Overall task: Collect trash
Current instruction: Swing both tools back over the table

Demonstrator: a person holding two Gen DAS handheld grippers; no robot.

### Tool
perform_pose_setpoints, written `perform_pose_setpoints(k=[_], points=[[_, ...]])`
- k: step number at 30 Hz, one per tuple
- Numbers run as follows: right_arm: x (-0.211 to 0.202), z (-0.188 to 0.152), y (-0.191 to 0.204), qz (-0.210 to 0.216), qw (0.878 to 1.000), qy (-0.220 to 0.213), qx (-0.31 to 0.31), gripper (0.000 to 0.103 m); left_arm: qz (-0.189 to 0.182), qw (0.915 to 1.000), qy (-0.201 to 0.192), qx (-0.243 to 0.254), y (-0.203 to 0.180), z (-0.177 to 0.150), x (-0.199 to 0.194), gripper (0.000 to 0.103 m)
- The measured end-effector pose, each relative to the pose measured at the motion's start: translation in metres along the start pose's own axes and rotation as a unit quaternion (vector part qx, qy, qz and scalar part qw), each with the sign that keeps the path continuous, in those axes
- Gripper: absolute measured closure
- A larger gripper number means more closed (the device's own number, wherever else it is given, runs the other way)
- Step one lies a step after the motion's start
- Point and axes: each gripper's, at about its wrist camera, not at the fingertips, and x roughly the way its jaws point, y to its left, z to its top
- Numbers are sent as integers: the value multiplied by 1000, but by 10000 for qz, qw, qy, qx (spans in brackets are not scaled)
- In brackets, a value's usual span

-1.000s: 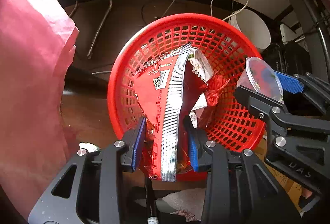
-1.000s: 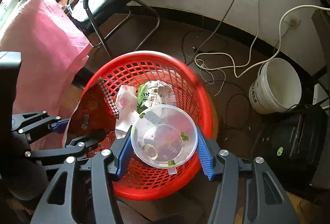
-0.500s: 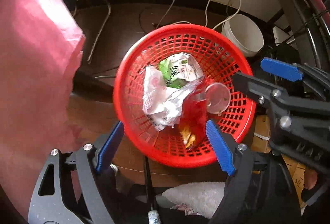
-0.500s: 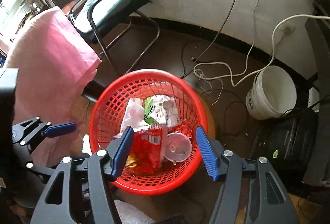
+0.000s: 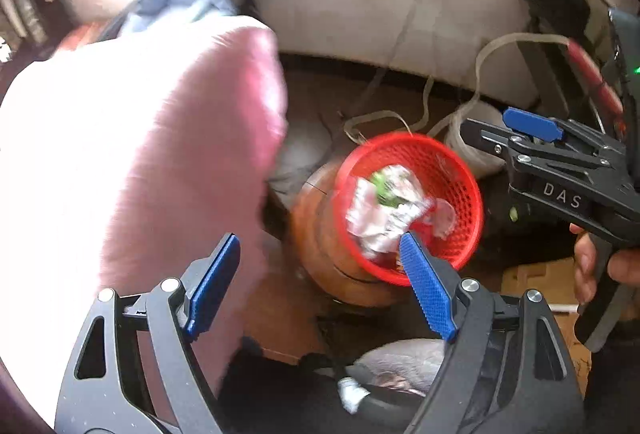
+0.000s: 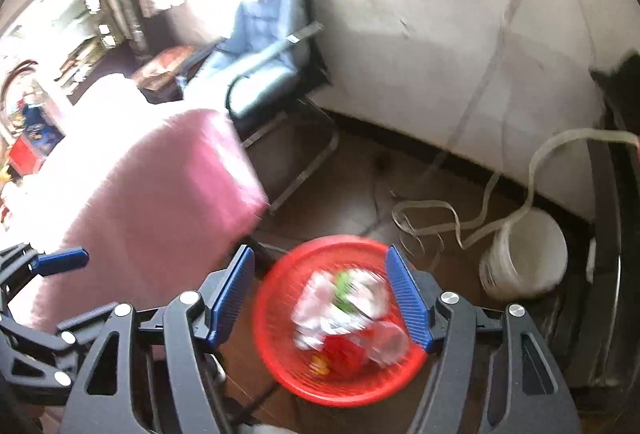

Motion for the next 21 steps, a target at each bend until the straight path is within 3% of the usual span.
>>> perform_pose_setpoints(k=[3, 7, 12, 16, 21], points=[[-9, 16, 42, 236, 9988, -219, -359, 30, 280, 9982, -429, -307, 37, -6, -38, 20], [-12, 37, 108, 649, 9934, -365, -867, 27, 722, 9897, -888, -858, 99, -26, -80, 15], [-10, 54, 198, 1186, 9810, -390, -1485, 23, 1230, 9700, -1082, -1794, 193, -63, -106, 15], [-5, 58, 276, 1578, 9668, -346, -1980, 22, 1742, 9457, -1114, -2506, 269, -98, -119, 14], [2, 56, 364, 1886, 9512, -237, -2430, 21, 2347, 9069, -1152, -3305, 355, -139, -139, 14]])
